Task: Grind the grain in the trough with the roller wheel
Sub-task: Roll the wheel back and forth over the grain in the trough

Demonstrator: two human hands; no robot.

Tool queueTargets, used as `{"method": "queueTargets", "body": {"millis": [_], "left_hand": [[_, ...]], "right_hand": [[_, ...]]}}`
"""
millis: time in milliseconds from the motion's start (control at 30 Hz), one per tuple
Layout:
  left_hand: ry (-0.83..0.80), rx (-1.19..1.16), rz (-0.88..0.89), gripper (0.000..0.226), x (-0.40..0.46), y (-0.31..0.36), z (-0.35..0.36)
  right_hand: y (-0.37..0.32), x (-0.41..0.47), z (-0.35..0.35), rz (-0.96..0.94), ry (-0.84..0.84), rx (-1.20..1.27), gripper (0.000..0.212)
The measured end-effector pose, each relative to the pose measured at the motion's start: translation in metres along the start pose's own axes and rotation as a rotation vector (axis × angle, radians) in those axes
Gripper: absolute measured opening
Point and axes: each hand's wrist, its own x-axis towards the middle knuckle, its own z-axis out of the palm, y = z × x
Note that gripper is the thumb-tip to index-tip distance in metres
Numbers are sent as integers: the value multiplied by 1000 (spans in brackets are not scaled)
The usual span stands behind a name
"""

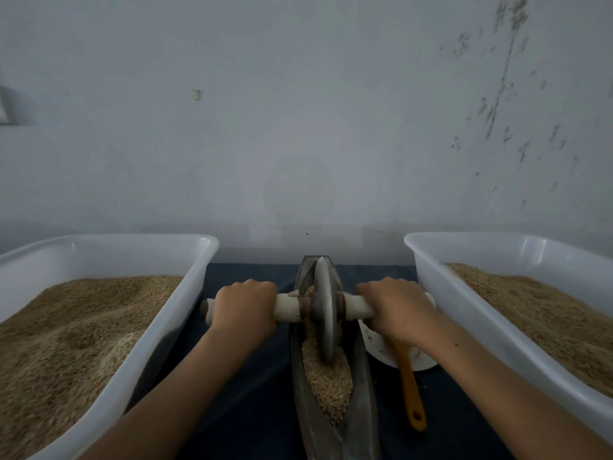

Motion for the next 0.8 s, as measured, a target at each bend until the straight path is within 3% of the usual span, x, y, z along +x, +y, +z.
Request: {"method": "queueTargets", "body": {"millis": [233, 400, 600, 800], "left_hand": [[-188, 36, 33, 33, -1, -3, -7], [-140, 19, 11, 28, 2, -2, -4], [51, -33, 2, 22, 1, 1, 3], [-11, 5, 23, 24, 1, 0, 0]], "right_hand": [[2, -1, -13, -19, -254, 3, 31], [0, 0, -8, 5, -169, -9, 26], [-5, -2, 5, 44, 133, -4, 13], [-1, -2, -3, 16, -37, 0, 20]]}}
